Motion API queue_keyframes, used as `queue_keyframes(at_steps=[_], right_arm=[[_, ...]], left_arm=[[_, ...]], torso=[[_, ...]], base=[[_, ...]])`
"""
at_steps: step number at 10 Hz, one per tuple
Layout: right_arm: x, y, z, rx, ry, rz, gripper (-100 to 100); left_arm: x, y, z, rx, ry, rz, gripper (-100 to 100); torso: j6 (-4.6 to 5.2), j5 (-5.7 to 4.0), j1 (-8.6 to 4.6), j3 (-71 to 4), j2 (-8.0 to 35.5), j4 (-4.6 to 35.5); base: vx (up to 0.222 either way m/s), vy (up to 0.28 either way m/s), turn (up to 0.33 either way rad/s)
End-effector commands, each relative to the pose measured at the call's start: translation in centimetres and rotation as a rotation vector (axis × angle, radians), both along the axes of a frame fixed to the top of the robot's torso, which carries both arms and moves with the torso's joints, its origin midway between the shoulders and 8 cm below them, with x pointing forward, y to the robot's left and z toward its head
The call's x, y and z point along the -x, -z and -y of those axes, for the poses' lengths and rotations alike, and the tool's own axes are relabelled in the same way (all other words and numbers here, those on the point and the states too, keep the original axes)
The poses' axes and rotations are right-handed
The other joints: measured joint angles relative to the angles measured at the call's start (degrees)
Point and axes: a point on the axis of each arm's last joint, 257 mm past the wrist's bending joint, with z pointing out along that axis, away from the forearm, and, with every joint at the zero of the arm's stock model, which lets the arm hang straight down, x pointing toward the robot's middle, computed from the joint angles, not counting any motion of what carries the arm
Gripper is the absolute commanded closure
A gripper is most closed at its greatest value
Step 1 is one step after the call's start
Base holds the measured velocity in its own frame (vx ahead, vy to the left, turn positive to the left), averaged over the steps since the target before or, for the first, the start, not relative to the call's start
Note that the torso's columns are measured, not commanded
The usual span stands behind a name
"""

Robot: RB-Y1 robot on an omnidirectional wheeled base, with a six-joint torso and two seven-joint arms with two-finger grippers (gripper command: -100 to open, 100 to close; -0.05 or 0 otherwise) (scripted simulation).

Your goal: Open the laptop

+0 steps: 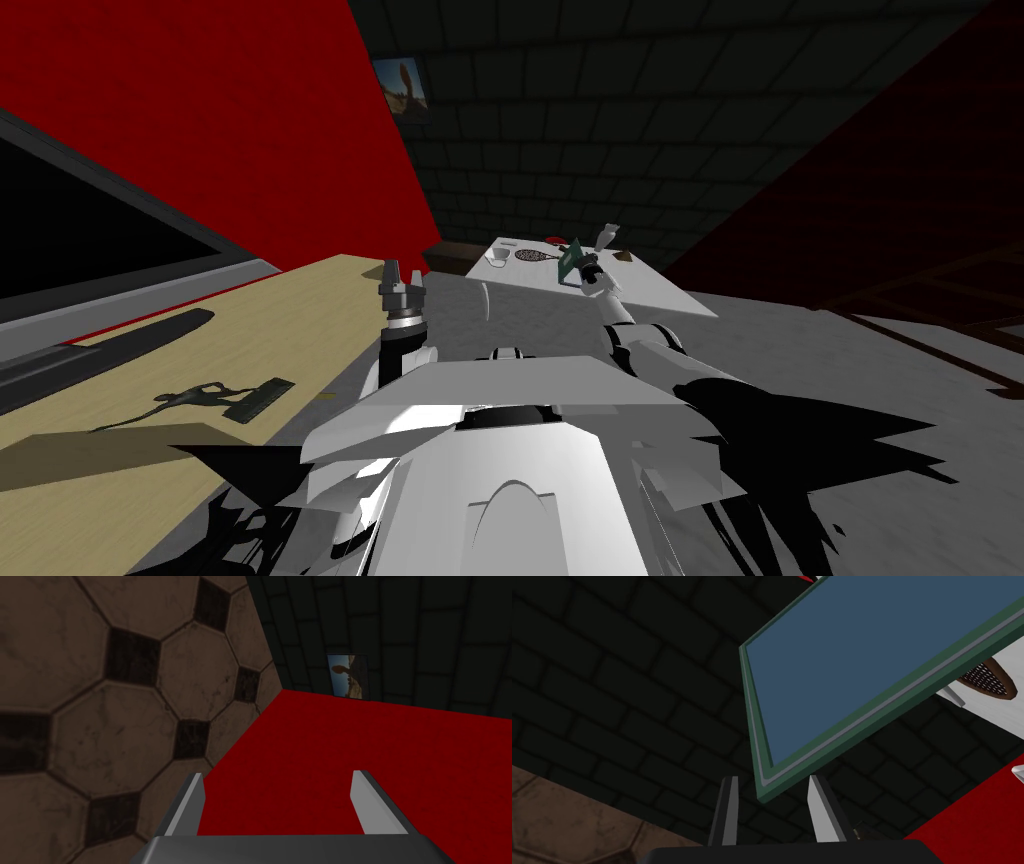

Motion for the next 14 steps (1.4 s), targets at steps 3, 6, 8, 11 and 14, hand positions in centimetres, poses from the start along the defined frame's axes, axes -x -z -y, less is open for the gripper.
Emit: queue_keyframes(at_steps=[3,6,8,11,14], right_arm=[[0.3,1.9,-0.5,-0.117,-0.013,0.005,100],[0.8,3.7,-1.0,-0.234,-0.026,0.019,100],[1.0,4.3,-1.2,-0.273,-0.030,0.023,100],[0.9,4.1,-1.7,-0.356,-0.047,0.061,100],[2.3,8.1,-2.9,-0.528,-0.067,0.067,100]], left_arm=[[0.0,0.0,0.0,0.000,0.000,0.000,0],[0.0,0.0,0.0,0.000,0.000,0.000,0],[0.0,0.0,0.0,0.000,0.000,0.000,0],[0.0,0.0,0.0,0.000,0.000,0.000,0],[0.0,0.0,0.0,0.000,0.000,0.000,0]], torso=[[0.00,-0.15,-0.44,0.0,0.0,0.0],[0.24,-0.35,-0.77,-0.2,-0.2,-0.2],[0.28,-0.47,-0.95,-0.2,-0.4,-0.4],[-0.17,-0.44,-0.62,-0.4,-0.6,-0.6],[-0.44,-0.18,-0.28,-0.4,-0.6,-0.3]], base=[[0.020,-0.037,-0.039],[0.022,-0.059,-0.034],[0.034,-0.068,-0.063],[0.023,-0.065,-0.066],[0.049,-0.072,-0.079]])
